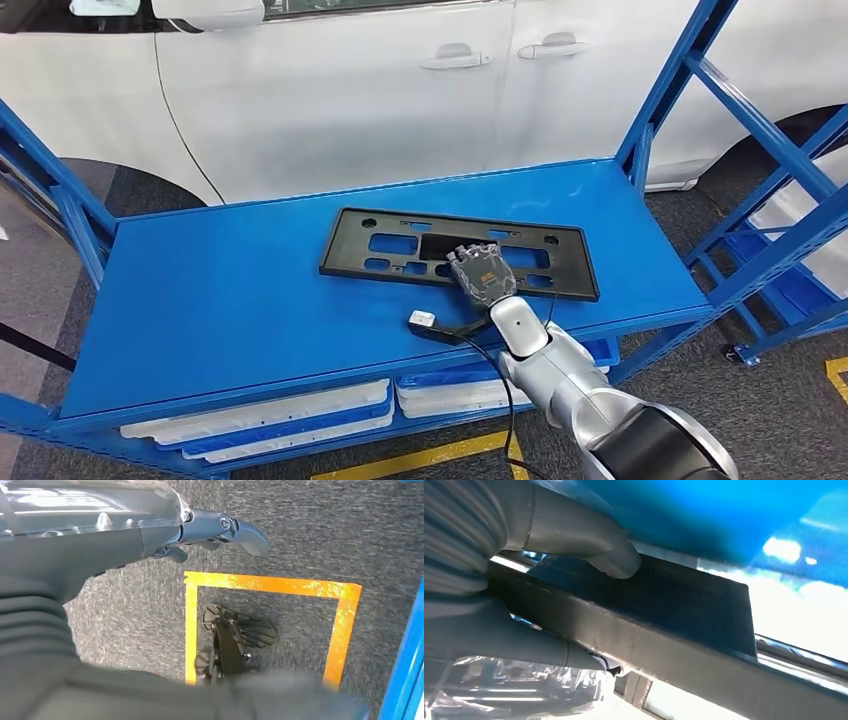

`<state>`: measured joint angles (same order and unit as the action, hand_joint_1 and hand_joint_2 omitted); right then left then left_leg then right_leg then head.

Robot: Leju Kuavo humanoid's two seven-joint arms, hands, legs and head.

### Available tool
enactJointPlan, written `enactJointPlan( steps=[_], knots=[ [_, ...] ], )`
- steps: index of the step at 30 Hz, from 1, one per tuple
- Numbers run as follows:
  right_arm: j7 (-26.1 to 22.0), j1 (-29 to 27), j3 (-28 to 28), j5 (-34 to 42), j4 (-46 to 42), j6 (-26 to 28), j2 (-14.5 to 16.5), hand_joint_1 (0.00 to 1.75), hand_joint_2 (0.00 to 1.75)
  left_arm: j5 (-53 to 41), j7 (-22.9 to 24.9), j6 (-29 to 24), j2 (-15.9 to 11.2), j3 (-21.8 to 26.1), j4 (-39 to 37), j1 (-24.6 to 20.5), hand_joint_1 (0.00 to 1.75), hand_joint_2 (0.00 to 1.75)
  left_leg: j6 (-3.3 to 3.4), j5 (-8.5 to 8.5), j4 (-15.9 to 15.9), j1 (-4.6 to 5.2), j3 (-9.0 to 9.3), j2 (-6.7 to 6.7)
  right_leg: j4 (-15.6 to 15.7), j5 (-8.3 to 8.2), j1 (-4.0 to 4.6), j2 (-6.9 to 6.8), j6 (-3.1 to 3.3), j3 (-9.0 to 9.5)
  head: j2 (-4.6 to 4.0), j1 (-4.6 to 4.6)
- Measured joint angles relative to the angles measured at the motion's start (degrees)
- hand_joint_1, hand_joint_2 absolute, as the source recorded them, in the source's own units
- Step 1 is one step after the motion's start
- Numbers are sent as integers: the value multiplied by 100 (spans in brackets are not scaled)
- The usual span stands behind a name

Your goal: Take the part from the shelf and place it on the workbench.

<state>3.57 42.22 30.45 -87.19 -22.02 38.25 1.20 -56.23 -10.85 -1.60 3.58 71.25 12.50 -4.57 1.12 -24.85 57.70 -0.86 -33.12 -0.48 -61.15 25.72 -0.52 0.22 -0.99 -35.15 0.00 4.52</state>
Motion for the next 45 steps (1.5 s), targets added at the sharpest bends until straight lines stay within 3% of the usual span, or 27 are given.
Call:
enactJointPlan(
  steps=[1,3,6,9,11,12,14,16,17,19,21,23,25,26,27,28,30,32,35,36,38,40,41,42,43,45],
  knots=[
    [-163,-1,-67,137,-27,30,25,175,175,-1,-7,-17,1,0,0,-1,0,175,-28,-5,4,4,-7,-1,240,-69,18,-1,26,103,0,0],
    [-672,-26,-251,619,-158,77,73,175,175,-4,0,-36,2,0,0,0,0,175,-96,-4,0,12,-21,-1,339,-72,54,4,68,124,0,0],
    [-1979,-95,-597,1944,-617,21,139,175,175,-3,-63,43,-14,2,0,1,0,175,-195,-140,162,-7,-75,9,413,-108,21,11,169,166,0,1],
    [-3225,-340,-870,3796,-1643,-491,167,175,175,-24,-212,180,-33,2,0,-4,0,175,-266,-672,1169,-23,-496,15,439,-104,21,10,240,211,0,1],
    [-3663,-628,-974,5012,-2605,-1127,128,175,175,-26,-345,282,-56,2,0,0,0,175,-301,-828,1681,-31,-734,16,426,-92,28,10,244,217,0,0],
    [-3833,-795,-1005,5621,-3137,-1482,79,175,175,-3,-480,361,-73,4,0,2,0,175,-310,-739,1618,-37,-705,17,414,-85,26,10,234,216,0,0],
    [-4123,-1118,-1037,6658,-4177,-2059,-54,175,175,66,-799,510,-106,14,0,-3,0,175,-313,-362,913,-57,-364,20,366,-53,12,9,192,209,0,0],
    [-4232,-1334,-1051,7203,-5066,-2383,-185,175,175,124,-994,607,-125,27,0,-15,0,175,-264,-137,254,-44,-38,13,299,-16,18,14,131,176,0,0],
    [-4254,-1400,-1057,7386,-5424,-2507,-240,175,175,166,-1048,670,-129,33,0,-19,0,175,-225,-119,121,-33,21,8,276,-9,25,17,102,157,0,0],
    [-4306,-1522,-1067,7925,-6149,-2947,-349,175,175,284,-1162,876,-134,59,0,-21,0,175,-133,-123,108,-10,5,0,269,-15,23,20,41,132,0,0],
    [-4341,-1628,-1078,8673,-6985,-3794,-430,175,175,369,-1304,1070,-136,92,0,-20,0,175,-55,-99,82,-14,0,5,169,71,-2,14,-21,82,0,0],
    [-4325,-1706,-1090,9369,-7770,-4773,-454,175,175,382,-1395,1125,-133,113,0,-26,0,175,1,-77,63,-25,2,16,-324,382,-21,9,-68,-137,0,0],
    [-4183,-1796,-1063,9961,-8334,-5468,-451,175,175,362,-1405,1088,-130,126,0,-29,0,175,21,-70,66,-22,0,24,-1063,723,-25,7,-97,-476,0,0],
    [-4079,-1834,-1036,10198,-8500,-5670,-450,175,175,344,-1395,1062,-129,130,0,-29,0,175,21,-70,66,-21,0,23,-1290,777,-26,6,-104,-583,0,0],
    [-3980,-1857,-1004,10392,-8603,-5801,-451,175,175,324,-1376,1035,-129,132,0,-30,0,175,21,-70,67,-20,0,22,-1310,718,-26,6,-100,-596,0,0],
    [-3900,-1867,-969,10517,-8642,-5869,-457,175,175,309,-1355,1011,-129,133,0,-32,0,175,20,-70,68,-20,2,20,-1097,559,-25,6,-87,-494,0,0],
    [-3820,-1865,-899,10640,-8646,-5937,-475,175,175,296,-1305,962,-129,133,0,-46,0,175,4,-67,73,-15,-2,15,-308,188,-16,8,-36,-104,0,0],
    [-3798,-1864,-827,10621,-8625,-5946,-489,175,175,299,-1276,912,-130,137,0,-66,0,175,-47,-53,83,2,-23,8,194,17,13,13,14,121,0,0],
    [-3850,-1928,-704,10457,-8579,-5901,-503,175,175,316,-1257,849,-137,161,0,-72,0,175,-149,-30,76,15,-57,5,266,-44,18,8,98,99,0,1],
    [-3874,-1959,-660,10407,-8571,-5889,-504,175,175,320,-1251,839,-143,170,0,-71,0,175,-177,-91,125,14,-82,7,290,-76,5,-1,141,88,0,1],
    [-3906,-2021,-577,10344,-8565,-5883,-503,175,175,334,-1243,828,-153,179,0,-69,0,175,-221,-432,522,7,-230,12,332,-142,-15,-26,214,52,0,1],
    [-3923,-2108,-508,10321,-8565,-5915,-502,175,175,361,-1239,810,-153,190,0,-67,0,175,-252,-881,1255,4,-474,15,332,-189,2,-42,241,-13,0,0],
    [-3929,-2158,-480,10316,-8564,-5952,-502,175,175,378,-1238,796,-153,198,0,-64,0,175,-262,-1008,1534,3,-547,15,326,-214,11,-48,243,-51,0,0],
    [-3943,-2200,-457,10316,-8562,-6005,-502,175,175,396,-1234,779,-153,208,0,-59,0,175,-264,-1029,1625,4,-530,15,316,-240,18,-51,241,-92,0,1],
    [-3964,-2228,-440,10324,-8559,-6065,-502,175,175,410,-1229,762,-153,216,0,-55,0,175,-258,-942,1475,4,-397,15,301,-264,22,-49,234,-133,0,1],
    [-4023,-2246,-417,10361,-8554,-6189,-503,175,175,422,-1216,731,-157,231,0,-59,0,175,-220,-660,692,6,90,15,265,-305,24,-43,205,-203,0,2]
  ],
)
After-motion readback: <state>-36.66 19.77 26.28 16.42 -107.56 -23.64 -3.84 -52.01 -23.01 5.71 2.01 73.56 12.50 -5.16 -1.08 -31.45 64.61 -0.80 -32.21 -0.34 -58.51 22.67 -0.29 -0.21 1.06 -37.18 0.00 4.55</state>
